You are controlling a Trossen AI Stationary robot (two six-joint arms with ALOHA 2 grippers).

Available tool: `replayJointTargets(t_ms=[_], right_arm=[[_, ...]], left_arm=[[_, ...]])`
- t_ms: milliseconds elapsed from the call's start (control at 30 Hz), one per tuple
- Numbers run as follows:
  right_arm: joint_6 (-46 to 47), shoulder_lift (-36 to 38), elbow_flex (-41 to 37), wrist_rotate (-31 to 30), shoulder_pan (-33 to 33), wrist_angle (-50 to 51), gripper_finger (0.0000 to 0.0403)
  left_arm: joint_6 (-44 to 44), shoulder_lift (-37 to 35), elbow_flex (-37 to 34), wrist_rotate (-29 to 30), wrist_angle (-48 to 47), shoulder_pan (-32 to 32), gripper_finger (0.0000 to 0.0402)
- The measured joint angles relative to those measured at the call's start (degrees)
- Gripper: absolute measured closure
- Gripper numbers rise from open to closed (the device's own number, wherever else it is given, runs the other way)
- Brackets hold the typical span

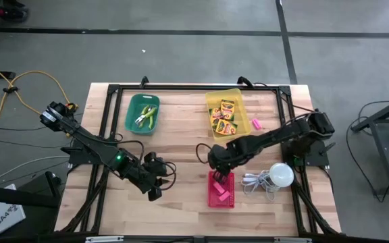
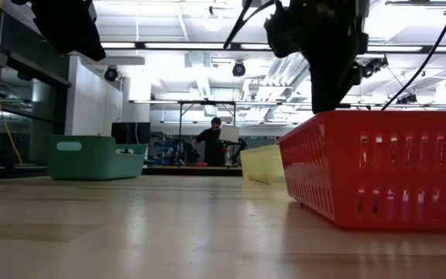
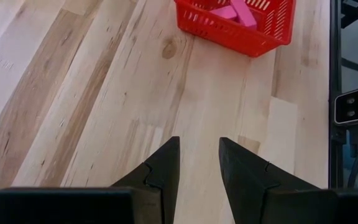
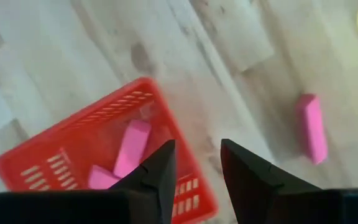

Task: Pick & Place School Supplies
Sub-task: Put the pink eraser into the red bin

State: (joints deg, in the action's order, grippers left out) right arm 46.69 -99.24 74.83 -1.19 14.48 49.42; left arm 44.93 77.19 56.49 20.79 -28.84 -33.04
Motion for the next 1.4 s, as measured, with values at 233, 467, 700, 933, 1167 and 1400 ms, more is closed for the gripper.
replayJointTargets(t_ms=[233, 467, 700, 933, 1167, 1400], right_arm=[[-8.05, -0.02, 0.00, -0.45, -4.16, 4.08, 0.0289], [-13.32, -0.02, 0.00, -3.81, -7.13, 7.05, 0.0289], [-15.97, -0.02, -0.48, -4.29, -8.53, 8.30, 0.0289], [-14.13, -0.09, -4.77, -2.76, -8.52, 8.14, 0.0260], [-14.43, -0.09, -7.29, -2.86, -8.55, 3.75, 0.0236], [-15.07, -0.09, -11.20, -2.80, -9.27, -0.46, 0.0238]], left_arm=[[0.00, 0.00, 0.00, -0.03, -0.01, 0.00, 0.0293], [0.00, 0.00, 0.00, -0.03, -0.02, 0.00, 0.0293], [0.00, 0.00, 0.00, -0.09, -0.02, 0.02, 0.0293], [0.00, 0.00, 0.00, -2.68, 0.00, 0.02, 0.0293], [0.01, -0.02, 0.00, -2.74, 0.22, 0.01, 0.0293], [0.02, -0.03, 0.00, -2.90, 0.22, 0.02, 0.0293]])
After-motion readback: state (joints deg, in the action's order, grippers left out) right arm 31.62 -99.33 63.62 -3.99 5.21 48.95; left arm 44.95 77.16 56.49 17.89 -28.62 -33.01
